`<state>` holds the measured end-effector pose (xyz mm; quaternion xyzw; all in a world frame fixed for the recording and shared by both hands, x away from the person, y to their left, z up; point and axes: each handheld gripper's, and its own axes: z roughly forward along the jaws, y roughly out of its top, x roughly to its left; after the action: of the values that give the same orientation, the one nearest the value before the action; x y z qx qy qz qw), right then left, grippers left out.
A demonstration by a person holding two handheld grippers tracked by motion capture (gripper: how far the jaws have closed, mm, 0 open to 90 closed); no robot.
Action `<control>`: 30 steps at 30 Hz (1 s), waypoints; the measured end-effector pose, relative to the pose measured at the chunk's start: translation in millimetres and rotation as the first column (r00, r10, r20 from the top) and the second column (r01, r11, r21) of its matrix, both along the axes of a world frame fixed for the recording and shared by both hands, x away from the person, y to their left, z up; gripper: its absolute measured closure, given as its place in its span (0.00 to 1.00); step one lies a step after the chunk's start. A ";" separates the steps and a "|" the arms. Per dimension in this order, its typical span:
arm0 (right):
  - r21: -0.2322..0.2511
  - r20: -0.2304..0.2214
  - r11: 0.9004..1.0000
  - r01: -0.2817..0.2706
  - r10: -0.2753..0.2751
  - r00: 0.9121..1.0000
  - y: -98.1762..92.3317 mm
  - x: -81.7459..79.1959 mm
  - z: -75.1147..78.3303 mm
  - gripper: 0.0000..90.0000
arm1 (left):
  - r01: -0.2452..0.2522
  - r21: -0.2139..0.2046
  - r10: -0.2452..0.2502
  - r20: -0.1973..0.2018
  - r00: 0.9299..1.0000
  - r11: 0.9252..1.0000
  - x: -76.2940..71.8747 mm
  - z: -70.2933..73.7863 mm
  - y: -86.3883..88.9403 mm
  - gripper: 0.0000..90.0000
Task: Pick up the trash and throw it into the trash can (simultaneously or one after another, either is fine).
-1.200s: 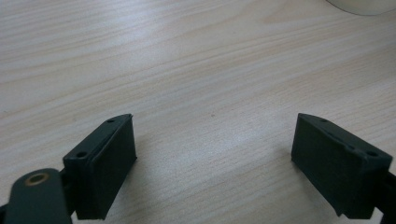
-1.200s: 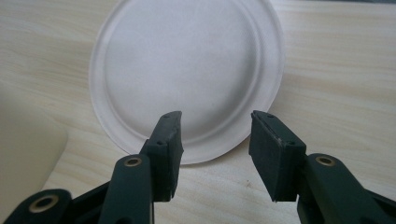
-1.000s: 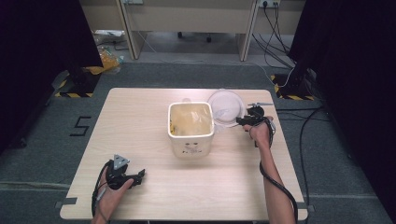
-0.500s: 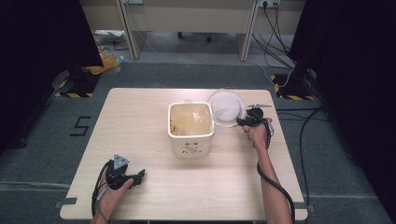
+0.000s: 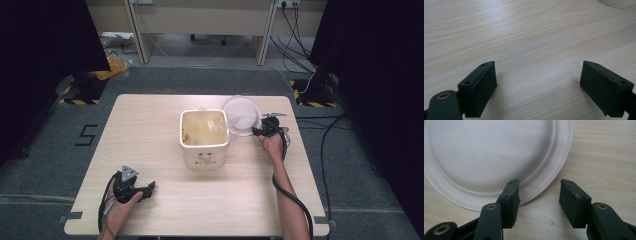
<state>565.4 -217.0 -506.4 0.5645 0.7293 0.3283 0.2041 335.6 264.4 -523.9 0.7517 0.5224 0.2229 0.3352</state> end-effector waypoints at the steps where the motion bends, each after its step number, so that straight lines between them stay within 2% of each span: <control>1: -0.015 0.002 1.000 -0.004 0.004 1.000 0.4 -0.2 0.0 0.58 | 0.000 0.000 0.000 0.000 1.000 1.000 0.0 0.0 0.0 0.14; 3: -0.043 0.001 0.999 -0.017 0.017 1.000 0.6 -1.2 0.5 0.60 | 0.000 0.000 0.000 0.000 1.000 1.000 -0.1 0.0 0.0 0.14; 10: -0.056 -0.002 0.997 -0.049 0.049 0.999 -5.0 -12.2 1.3 0.64 | -0.002 -0.004 0.002 0.001 1.000 1.000 -0.5 -0.1 -0.3 0.14; 19: -0.108 -0.029 0.987 -0.120 0.117 0.993 -17.0 -41.9 6.1 0.64 | 0.000 0.000 0.000 -0.002 1.000 1.000 -0.9 0.1 -0.1 0.14; 23: -0.119 -0.033 0.982 -0.145 0.142 0.989 -21.2 -54.0 6.7 0.64 | 0.004 0.001 -0.004 -0.001 1.000 1.000 -1.1 0.2 -0.1 0.15; 30: -0.120 -0.037 0.980 -0.159 0.156 0.987 -25.3 -67.1 7.1 0.64 | 0.008 0.000 -0.008 -0.001 1.000 1.000 -1.5 0.3 -0.1 0.15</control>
<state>498.4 -242.3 -499.3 0.4957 0.7932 0.2905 0.2018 334.1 264.3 -523.6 0.7538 0.5196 0.2212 0.3359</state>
